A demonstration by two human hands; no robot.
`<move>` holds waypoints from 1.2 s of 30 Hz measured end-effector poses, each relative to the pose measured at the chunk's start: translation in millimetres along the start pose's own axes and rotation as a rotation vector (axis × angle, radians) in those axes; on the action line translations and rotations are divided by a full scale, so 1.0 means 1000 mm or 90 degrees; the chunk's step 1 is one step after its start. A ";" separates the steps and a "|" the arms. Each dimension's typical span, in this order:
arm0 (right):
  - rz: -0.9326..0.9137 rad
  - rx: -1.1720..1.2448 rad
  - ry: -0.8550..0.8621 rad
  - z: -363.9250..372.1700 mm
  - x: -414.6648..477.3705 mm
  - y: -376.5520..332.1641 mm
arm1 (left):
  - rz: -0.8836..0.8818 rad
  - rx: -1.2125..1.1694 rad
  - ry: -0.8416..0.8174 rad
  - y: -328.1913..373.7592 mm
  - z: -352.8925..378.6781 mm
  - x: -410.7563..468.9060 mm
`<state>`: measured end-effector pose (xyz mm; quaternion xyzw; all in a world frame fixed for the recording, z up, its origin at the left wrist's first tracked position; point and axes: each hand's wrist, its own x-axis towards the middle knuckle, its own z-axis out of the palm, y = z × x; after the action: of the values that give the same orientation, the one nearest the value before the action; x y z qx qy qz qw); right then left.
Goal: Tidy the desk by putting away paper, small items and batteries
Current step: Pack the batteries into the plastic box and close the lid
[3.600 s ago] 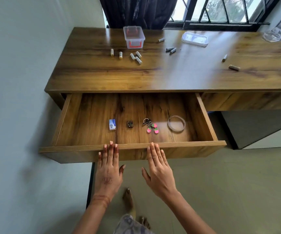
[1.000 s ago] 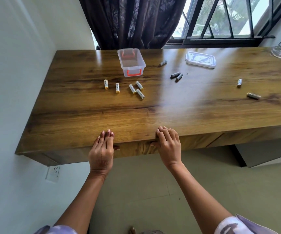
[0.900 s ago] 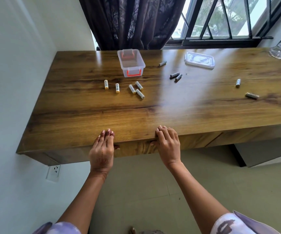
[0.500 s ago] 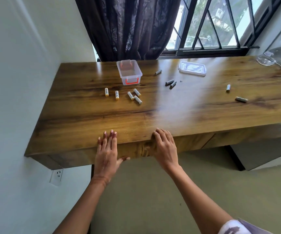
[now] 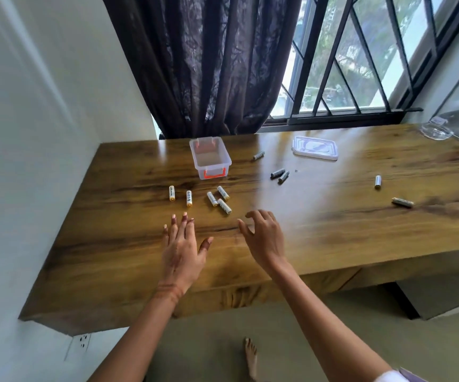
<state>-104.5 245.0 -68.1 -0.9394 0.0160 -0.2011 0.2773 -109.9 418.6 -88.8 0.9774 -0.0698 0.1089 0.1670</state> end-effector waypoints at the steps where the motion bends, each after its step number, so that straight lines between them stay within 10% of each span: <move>1: 0.010 0.011 -0.023 0.004 0.014 0.000 | -0.013 -0.003 0.000 -0.002 0.003 0.012; 16: 0.011 -0.064 -0.354 0.058 0.114 0.001 | -0.280 -0.090 -0.029 -0.030 0.024 0.126; 36: 0.079 -0.094 -0.265 0.075 0.143 -0.006 | -0.273 -0.044 -0.040 -0.033 0.020 0.160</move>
<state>55.8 268.1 -69.5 -0.9756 0.0310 0.0163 0.2166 53.8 426.6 -79.5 0.9665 0.1305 0.0381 0.2175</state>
